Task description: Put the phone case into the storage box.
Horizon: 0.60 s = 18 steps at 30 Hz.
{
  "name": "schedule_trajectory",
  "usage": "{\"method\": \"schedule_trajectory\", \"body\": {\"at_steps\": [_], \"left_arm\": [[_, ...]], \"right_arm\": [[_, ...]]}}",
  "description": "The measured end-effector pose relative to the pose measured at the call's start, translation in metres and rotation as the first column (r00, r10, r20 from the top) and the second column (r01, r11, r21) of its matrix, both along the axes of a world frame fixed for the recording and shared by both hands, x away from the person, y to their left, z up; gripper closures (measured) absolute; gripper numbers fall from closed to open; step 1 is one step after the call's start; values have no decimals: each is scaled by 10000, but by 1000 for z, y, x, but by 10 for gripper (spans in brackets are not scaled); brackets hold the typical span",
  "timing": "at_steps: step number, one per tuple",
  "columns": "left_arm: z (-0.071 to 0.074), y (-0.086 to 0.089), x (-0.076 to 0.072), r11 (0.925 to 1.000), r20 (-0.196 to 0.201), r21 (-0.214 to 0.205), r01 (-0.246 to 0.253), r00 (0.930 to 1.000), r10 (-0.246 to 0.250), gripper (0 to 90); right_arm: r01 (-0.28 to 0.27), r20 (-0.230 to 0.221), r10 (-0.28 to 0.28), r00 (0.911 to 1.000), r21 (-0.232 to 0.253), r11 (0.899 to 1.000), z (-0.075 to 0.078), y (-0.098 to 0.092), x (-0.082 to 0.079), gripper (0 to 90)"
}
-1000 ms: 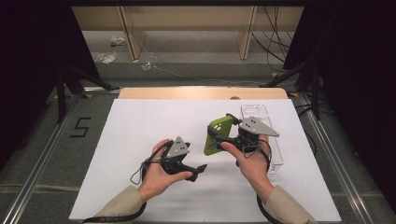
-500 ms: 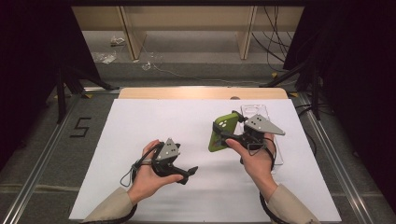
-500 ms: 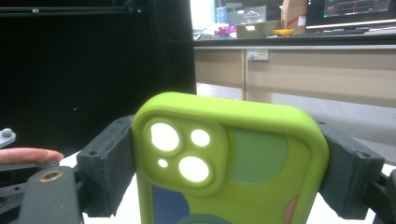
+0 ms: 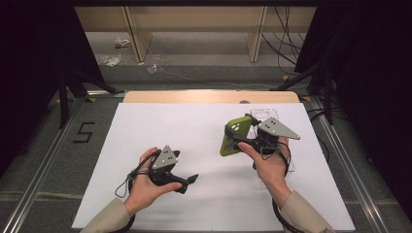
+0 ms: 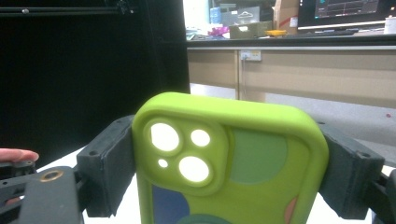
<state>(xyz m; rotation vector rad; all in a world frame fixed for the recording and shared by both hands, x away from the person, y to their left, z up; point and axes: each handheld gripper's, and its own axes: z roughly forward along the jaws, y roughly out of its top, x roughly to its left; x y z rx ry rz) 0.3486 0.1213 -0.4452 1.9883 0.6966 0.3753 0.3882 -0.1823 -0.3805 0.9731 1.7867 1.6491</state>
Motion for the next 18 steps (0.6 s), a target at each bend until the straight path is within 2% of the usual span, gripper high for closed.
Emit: {"method": "schedule_trajectory", "body": {"at_steps": [18], "left_arm": [[-3,17,-7,9998,-25,-57,-165,9999,165,0]], "right_arm": [[462,163,-464,9988,110,9989,7,-16,3,178]]}}
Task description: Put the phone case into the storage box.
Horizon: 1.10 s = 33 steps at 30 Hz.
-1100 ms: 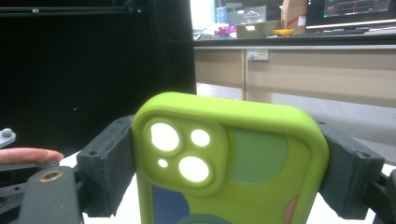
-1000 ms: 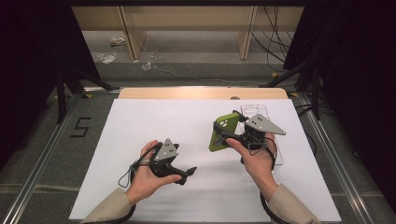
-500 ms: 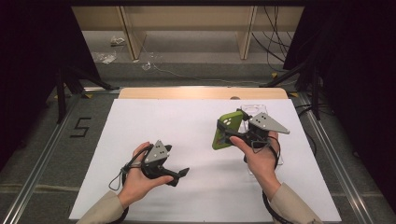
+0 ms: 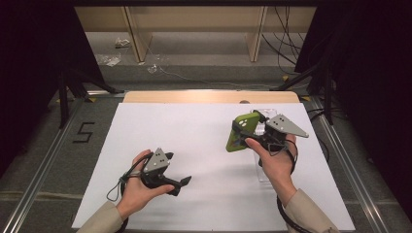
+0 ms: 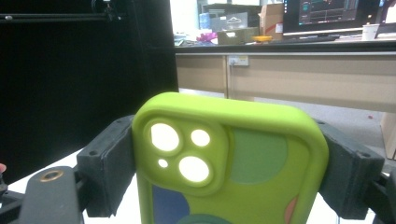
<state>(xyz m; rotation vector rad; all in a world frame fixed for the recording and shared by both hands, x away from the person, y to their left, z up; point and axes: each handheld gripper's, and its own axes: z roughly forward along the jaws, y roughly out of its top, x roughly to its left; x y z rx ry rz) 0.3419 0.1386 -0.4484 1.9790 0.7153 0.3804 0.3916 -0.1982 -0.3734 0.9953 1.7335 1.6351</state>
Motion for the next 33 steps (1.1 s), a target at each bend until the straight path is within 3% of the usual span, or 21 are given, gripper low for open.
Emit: {"method": "schedule_trajectory", "body": {"at_steps": [33], "left_arm": [[-4,15,-4,9997,-88,-22,-247,9997,247,0]], "right_arm": [[889,206,-891,9958,96,9960,11,-29,5,179]]}}
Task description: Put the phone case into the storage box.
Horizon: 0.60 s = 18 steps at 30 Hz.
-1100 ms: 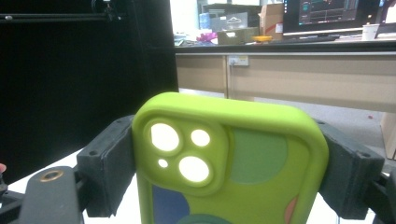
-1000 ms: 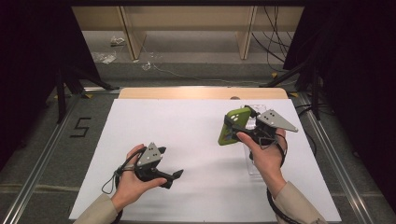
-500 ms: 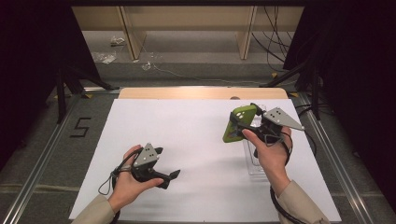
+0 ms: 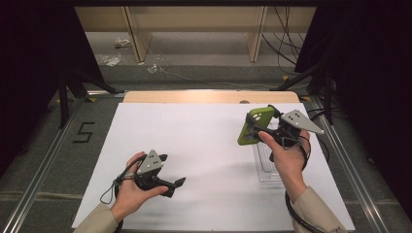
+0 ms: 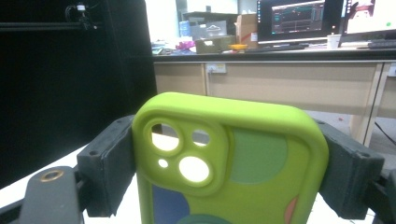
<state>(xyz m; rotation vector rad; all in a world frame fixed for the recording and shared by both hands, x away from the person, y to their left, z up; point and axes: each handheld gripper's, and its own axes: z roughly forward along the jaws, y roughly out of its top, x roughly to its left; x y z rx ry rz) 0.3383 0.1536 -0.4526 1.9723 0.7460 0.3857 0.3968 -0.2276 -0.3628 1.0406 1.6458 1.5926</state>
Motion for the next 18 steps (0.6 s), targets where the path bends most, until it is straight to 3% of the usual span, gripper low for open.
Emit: {"method": "schedule_trajectory", "body": {"at_steps": [18], "left_arm": [[-1,4,-1,10000,-17,-14,-92,10000,92,0]], "right_arm": [[486,-32,-486,9988,-199,9986,0,-12,4,179]]}}
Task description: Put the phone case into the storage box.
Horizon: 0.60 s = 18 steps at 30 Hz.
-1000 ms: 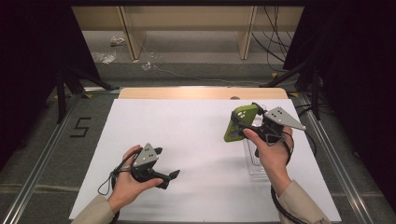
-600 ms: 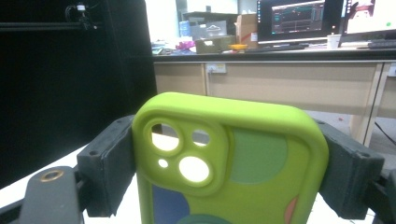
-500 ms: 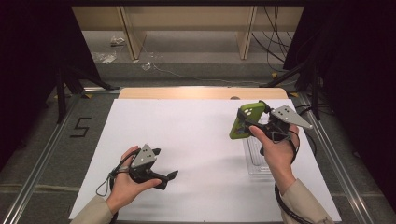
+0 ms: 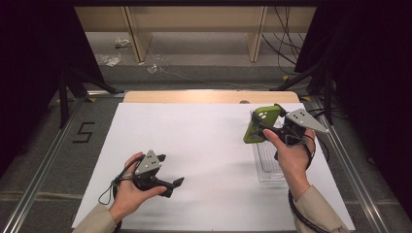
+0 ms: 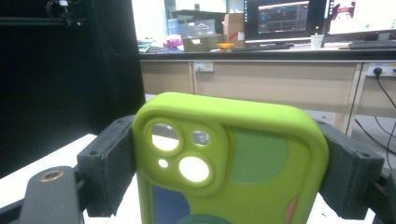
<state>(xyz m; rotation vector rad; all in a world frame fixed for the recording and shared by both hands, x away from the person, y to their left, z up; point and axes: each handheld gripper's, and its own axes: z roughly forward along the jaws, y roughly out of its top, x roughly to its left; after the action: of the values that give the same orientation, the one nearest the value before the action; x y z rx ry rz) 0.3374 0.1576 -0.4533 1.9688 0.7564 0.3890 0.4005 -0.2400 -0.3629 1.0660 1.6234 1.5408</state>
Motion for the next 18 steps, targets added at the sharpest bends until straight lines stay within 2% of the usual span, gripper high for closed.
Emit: {"method": "schedule_trajectory", "body": {"at_steps": [18], "left_arm": [[-1,2,-1,10000,-9,1,-48,10000,48,0]], "right_arm": [[458,-24,-458,9989,-57,9989,1,-13,3,179]]}}
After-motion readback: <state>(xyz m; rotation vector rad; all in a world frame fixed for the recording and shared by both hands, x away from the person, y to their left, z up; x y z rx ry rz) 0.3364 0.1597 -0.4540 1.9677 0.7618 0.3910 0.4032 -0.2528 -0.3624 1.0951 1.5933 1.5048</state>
